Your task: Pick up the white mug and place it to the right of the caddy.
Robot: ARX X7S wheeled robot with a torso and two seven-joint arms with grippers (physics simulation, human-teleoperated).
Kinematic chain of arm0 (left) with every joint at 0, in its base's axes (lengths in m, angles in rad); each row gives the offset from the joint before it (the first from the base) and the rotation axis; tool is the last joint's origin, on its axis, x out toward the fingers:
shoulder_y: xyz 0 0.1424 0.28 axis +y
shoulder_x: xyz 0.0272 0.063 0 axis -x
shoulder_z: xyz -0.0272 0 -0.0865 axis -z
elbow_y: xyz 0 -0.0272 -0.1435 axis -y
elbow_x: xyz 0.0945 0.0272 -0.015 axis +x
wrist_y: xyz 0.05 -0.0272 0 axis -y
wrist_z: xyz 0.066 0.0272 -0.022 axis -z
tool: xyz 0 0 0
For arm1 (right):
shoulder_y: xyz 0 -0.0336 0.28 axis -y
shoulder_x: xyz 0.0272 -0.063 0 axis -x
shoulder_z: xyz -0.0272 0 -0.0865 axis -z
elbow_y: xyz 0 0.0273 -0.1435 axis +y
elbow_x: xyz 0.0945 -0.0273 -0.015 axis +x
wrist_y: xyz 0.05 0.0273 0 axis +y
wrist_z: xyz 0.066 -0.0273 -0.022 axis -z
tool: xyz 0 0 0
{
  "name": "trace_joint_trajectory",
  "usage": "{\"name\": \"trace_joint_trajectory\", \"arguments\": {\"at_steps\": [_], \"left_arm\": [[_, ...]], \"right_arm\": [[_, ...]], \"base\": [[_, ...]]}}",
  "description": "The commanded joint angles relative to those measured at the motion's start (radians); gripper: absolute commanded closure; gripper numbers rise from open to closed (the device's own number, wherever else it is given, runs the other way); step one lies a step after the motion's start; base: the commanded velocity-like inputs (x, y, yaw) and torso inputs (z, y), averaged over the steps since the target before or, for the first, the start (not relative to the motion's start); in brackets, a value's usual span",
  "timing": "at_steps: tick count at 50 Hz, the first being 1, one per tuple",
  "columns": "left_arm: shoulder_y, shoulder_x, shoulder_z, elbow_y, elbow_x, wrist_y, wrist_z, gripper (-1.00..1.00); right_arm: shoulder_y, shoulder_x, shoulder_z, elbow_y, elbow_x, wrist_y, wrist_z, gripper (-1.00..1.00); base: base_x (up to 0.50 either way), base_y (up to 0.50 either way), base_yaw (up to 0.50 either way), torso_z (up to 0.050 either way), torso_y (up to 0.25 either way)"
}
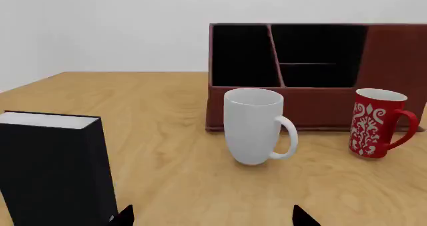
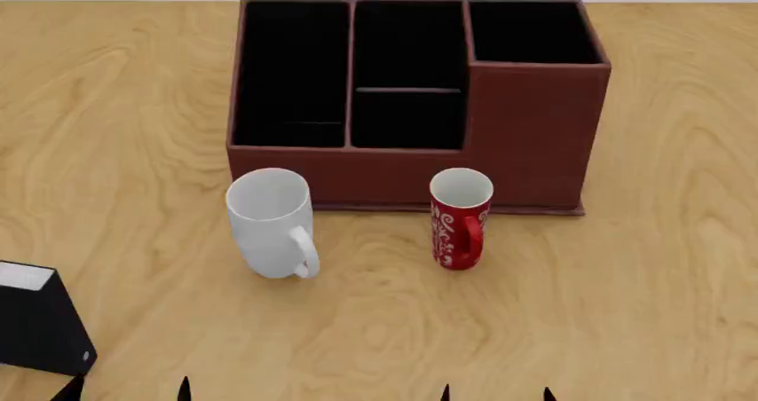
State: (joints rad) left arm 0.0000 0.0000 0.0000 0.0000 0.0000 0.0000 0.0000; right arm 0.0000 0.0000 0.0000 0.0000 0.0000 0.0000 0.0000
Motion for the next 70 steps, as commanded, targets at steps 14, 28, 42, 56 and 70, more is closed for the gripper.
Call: {"name": "trace_joint_trajectory", "arguments": {"at_steps": [14,28,42,56,70], "left_arm": [[-0.006,-0.046,0.079,-0.035,-0.018,0.028,-0.065,-1.0],[-0.135,-0.108,0.141,0.427,0.055,-0.35,-0.068,-1.0],[-0.477,-0.127,0.216,0.859,0.144,-0.879,-0.029,-1.0],[-0.537,-0.125,0.197,0.895,0.129,-0.917,-0.029,-1.0],[-0.571,-0.13,0.179,0.927,0.113,-0.955,-0.032,-1.0]], "right_arm": [[0.003,0.054,-0.04,0.041,0.048,-0.006,0.072,-1.0],[0.128,0.13,-0.005,-0.367,0.078,0.37,0.112,-1.0],[0.48,0.199,0.139,-0.866,0.307,1.006,0.13,-1.0],[0.618,0.202,0.206,-0.928,0.375,1.152,0.145,-1.0],[0.595,0.225,0.197,-0.903,0.367,1.102,0.142,-1.0]], "base": [[0.0,0.0,0.0,0.0,0.0],[0.0,0.0,0.0,0.0,0.0],[0.0,0.0,0.0,0.0,0.0],[0.0,0.0,0.0,0.0,0.0],[0.0,0.0,0.0,0.0,0.0]]}}
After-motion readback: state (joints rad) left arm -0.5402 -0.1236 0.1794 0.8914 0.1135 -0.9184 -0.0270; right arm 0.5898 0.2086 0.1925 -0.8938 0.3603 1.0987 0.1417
